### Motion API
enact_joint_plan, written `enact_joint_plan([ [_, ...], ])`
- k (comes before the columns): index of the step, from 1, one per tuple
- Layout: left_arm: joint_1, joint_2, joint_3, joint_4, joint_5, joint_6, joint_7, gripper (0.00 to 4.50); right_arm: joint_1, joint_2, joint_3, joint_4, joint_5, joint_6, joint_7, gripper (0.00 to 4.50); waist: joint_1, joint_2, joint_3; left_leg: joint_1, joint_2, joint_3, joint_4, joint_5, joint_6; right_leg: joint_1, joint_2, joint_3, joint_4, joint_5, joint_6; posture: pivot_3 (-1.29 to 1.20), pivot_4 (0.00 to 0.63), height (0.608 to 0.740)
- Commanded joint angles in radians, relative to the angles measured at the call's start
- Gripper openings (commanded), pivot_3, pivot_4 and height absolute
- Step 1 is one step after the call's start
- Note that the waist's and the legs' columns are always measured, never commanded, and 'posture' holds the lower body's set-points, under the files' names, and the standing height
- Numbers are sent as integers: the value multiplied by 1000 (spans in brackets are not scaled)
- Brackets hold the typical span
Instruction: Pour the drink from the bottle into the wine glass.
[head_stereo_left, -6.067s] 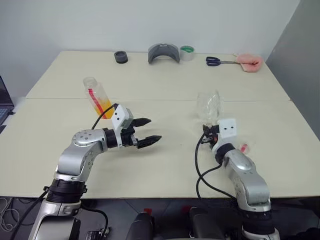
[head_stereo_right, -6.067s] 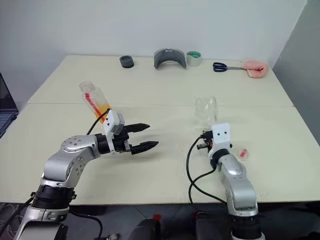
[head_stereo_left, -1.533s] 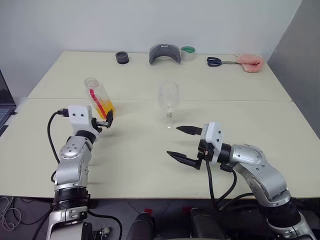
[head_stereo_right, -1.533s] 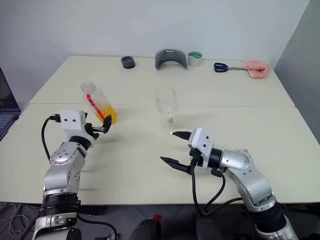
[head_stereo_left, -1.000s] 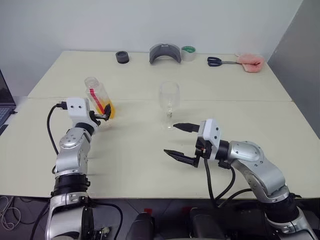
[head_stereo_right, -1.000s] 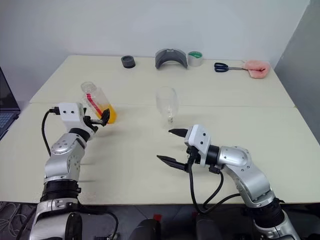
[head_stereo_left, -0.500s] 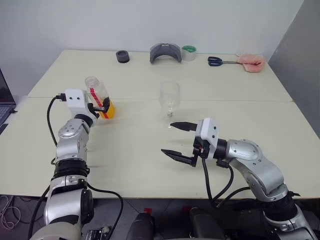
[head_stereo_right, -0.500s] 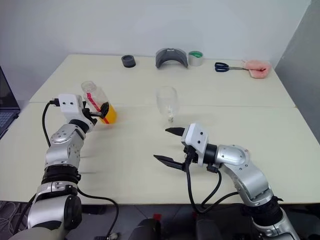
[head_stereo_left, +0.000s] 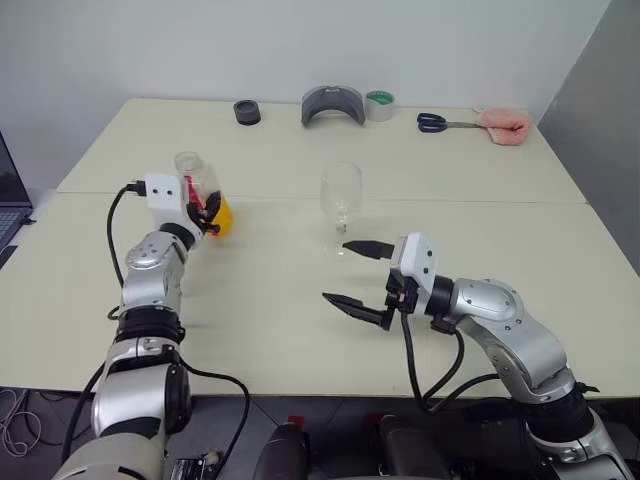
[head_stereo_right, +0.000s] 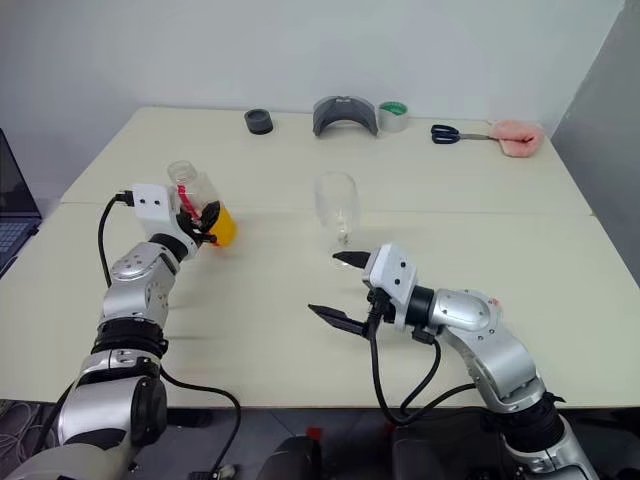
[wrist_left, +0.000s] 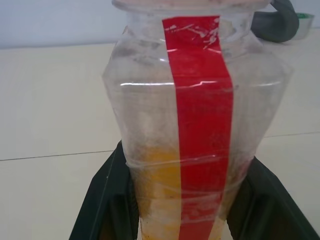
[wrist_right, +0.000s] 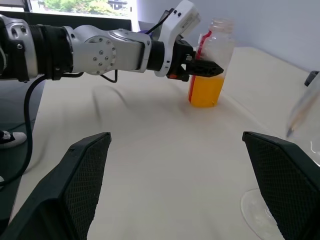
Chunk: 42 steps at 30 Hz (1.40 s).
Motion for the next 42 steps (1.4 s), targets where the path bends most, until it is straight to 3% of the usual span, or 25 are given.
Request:
enact_joint_plan([
  [1,13,-1,-60,-180,23,-16,-49,1744,12,-7,-66,-80,27,-8,-24,4500,1,0,0,-1,0,0,0,0,0,0,0,0,0,0,0,0,150,740],
  [7,-30,22,-184,-293,156,-121,-72,1744,21,-9,-171,-107,72,28,-81,4500,2,-1,0,-1,0,0,1,0,0,0,0,0,0,0,0,0,150,740],
  [14,-165,41,-266,-159,292,-314,-50,1744,57,-51,-279,-40,69,-37,-66,4500,2,-1,1,0,-1,1,1,0,0,0,0,1,0,0,1,0,150,740],
  [27,-353,84,-389,159,531,-688,86,1744,52,-37,-290,-34,62,-41,-126,4500,0,-1,1,-1,-1,2,1,0,1,0,1,1,0,1,1,0,150,740],
  [42,-493,106,-480,332,728,-795,314,1744,69,-43,-288,-53,87,-23,-136,4500,-1,-1,1,-1,-1,2,1,0,1,-1,1,1,0,1,1,0,150,740],
])
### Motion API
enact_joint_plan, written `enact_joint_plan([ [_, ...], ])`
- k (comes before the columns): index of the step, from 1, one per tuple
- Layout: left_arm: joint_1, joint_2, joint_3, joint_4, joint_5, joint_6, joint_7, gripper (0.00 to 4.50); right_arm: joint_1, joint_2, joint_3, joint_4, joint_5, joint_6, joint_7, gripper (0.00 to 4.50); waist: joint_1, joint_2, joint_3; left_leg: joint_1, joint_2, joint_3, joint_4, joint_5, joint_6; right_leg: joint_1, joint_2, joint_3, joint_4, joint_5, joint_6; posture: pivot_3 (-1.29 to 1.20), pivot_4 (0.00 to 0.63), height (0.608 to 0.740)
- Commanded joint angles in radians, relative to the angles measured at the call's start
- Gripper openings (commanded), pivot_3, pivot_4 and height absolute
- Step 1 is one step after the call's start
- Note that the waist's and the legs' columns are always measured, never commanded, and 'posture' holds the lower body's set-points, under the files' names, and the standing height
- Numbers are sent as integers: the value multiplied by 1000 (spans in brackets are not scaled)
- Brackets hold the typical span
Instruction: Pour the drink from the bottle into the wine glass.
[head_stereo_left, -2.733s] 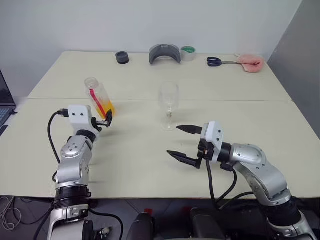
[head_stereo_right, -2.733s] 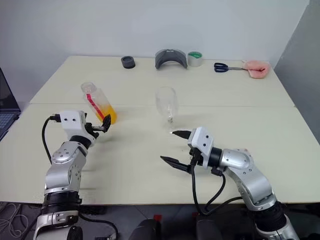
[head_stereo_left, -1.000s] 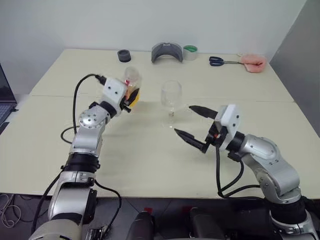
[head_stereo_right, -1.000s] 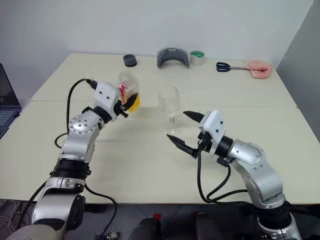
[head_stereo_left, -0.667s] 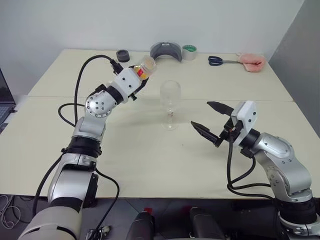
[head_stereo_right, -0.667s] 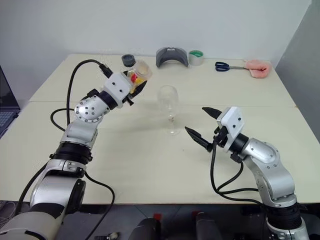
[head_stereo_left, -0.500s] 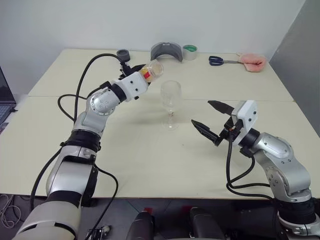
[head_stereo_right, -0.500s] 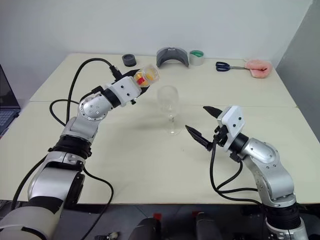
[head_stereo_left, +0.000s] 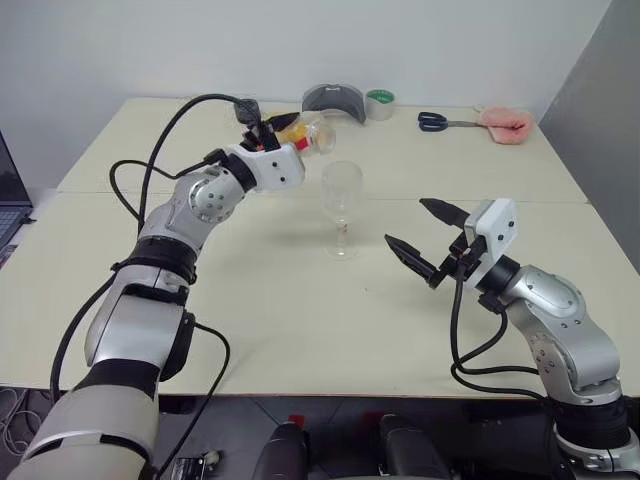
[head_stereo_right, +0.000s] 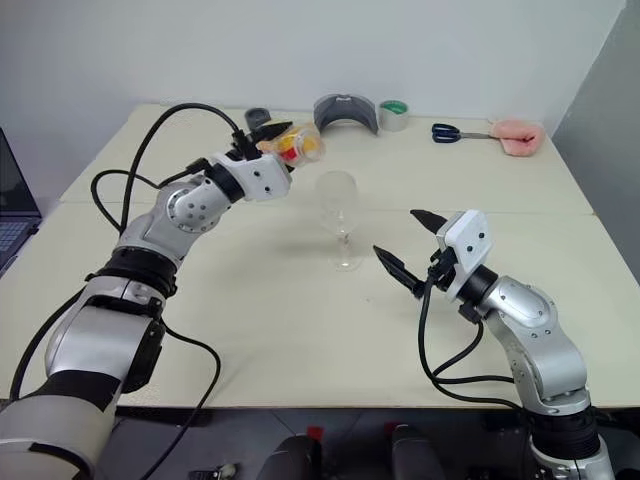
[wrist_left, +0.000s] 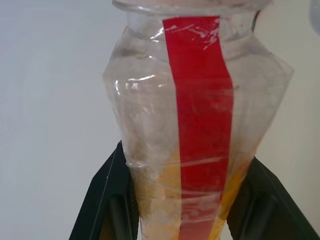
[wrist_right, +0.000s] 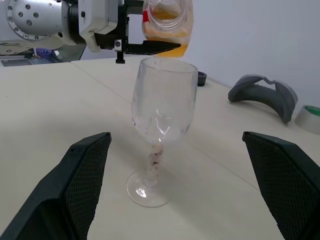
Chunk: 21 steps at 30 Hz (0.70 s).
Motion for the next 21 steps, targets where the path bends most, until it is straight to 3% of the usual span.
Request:
enact_joint_plan([
  [1,-50,26,-17,12,33,-37,61,1744,3,-4,-20,-49,33,-2,5,4500,0,0,0,0,0,0,0,0,0,0,0,0,0,0,0,0,150,740],
  [21,-144,69,-122,85,198,-66,278,1744,20,-18,-10,-76,88,24,8,4500,0,0,0,0,0,0,0,0,0,0,0,0,0,0,0,0,150,740],
])
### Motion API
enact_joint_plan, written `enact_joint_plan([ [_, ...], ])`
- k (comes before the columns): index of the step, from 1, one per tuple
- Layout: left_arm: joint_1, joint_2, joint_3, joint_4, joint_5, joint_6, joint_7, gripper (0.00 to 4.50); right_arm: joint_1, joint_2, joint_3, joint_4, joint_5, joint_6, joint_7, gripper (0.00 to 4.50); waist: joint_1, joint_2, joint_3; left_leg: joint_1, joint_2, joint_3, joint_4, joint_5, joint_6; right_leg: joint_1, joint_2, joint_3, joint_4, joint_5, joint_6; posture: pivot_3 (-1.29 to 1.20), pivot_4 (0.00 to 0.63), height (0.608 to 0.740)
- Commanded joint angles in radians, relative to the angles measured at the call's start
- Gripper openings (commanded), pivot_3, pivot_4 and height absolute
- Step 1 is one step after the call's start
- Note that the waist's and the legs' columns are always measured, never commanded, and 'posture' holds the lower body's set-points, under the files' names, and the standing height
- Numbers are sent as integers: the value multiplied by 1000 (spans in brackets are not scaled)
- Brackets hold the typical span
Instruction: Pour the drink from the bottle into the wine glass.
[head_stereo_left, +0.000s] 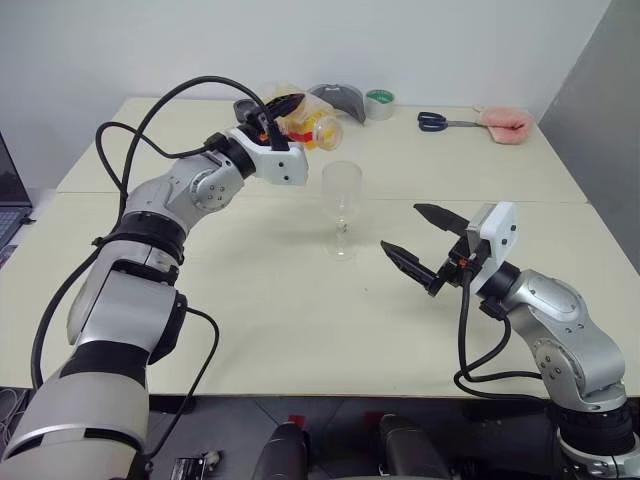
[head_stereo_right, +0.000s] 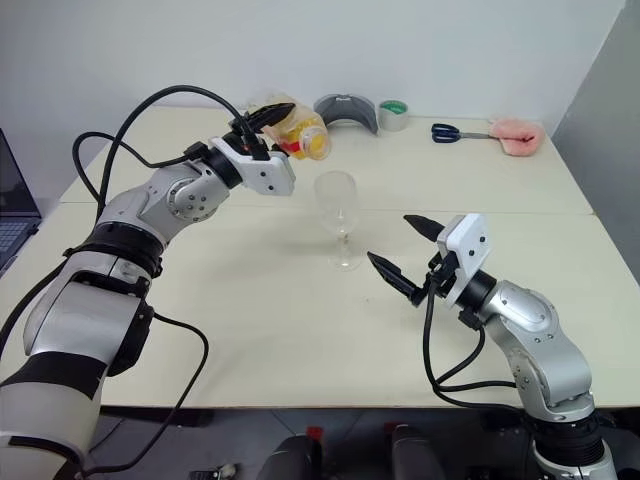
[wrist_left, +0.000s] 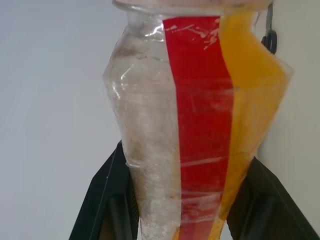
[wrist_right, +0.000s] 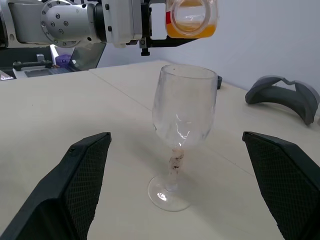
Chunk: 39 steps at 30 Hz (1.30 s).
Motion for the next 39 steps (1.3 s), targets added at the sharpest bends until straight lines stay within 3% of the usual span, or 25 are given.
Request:
enact_joint_plan([
  [1,-49,19,2,2,3,2,38,1744,3,-8,-9,-38,10,-4,0,4500,0,0,0,0,0,0,0,0,0,0,0,0,0,0,0,0,150,740],
  [39,-128,42,-87,65,98,6,173,1744,29,27,54,-63,5,-8,-24,4500,0,0,0,0,0,0,1,0,0,0,0,0,1,0,0,0,150,740],
])
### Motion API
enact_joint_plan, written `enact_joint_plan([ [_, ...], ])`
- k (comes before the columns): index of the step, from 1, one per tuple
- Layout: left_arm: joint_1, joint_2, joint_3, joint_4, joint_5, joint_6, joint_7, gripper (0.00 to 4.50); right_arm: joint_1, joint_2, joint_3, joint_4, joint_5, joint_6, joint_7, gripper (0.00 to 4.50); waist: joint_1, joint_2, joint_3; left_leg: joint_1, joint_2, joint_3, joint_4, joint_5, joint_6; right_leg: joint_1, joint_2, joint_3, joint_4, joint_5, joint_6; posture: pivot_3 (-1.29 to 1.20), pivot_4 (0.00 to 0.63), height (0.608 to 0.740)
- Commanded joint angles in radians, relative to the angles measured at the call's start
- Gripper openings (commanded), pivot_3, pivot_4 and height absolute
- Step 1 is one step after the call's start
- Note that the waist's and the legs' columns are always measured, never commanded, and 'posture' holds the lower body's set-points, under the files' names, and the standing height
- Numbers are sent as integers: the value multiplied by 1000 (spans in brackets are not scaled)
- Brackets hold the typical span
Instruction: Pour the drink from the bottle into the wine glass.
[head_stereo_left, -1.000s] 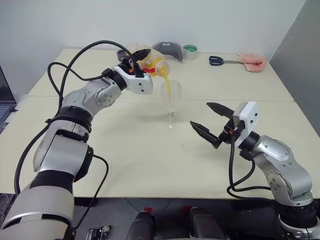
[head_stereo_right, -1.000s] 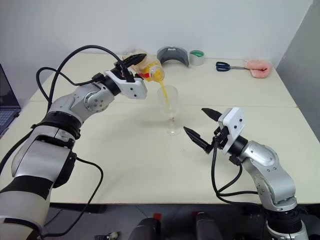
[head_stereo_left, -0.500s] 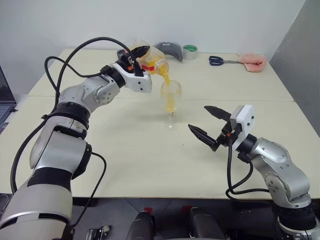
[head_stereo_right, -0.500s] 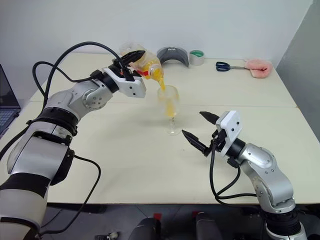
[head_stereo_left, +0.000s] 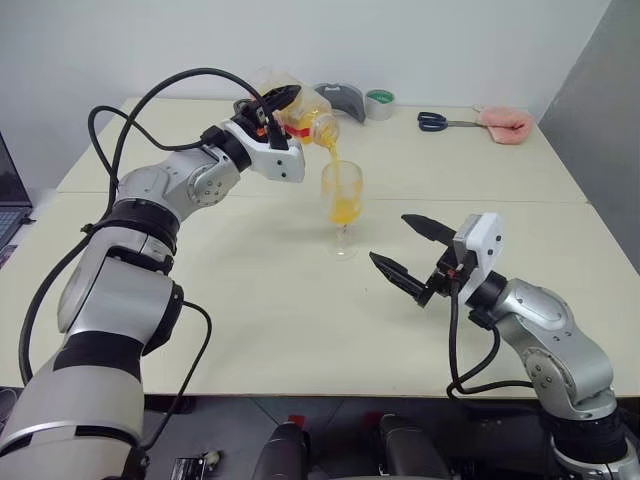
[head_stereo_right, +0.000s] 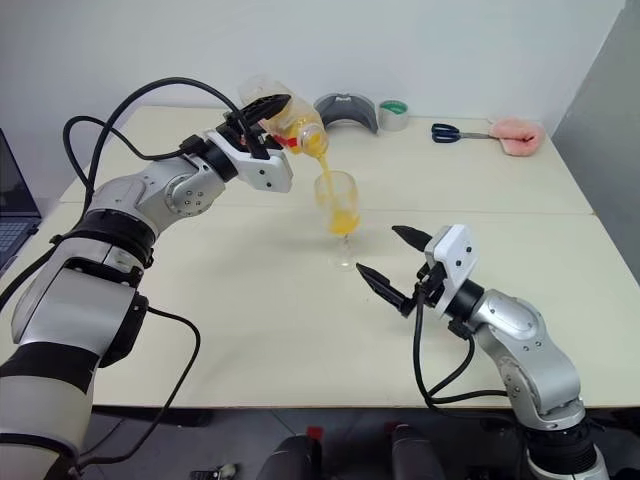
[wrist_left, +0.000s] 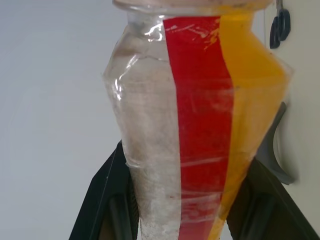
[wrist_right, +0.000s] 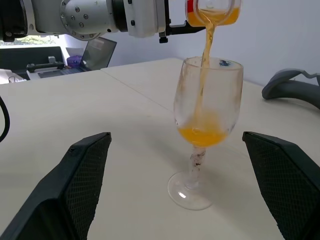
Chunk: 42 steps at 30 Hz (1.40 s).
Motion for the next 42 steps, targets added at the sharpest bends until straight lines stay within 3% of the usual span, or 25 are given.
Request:
enact_joint_plan([
  [1,-53,19,1,-6,1,3,36,1744,0,5,-1,-40,6,-9,-4,4500,0,0,0,0,0,0,0,0,0,0,0,0,0,0,0,0,150,740],
  [42,-97,28,-57,43,57,20,121,1744,23,28,3,-21,-44,-44,-19,4500,0,0,0,0,0,0,0,0,0,0,0,0,1,0,0,0,150,740],
])
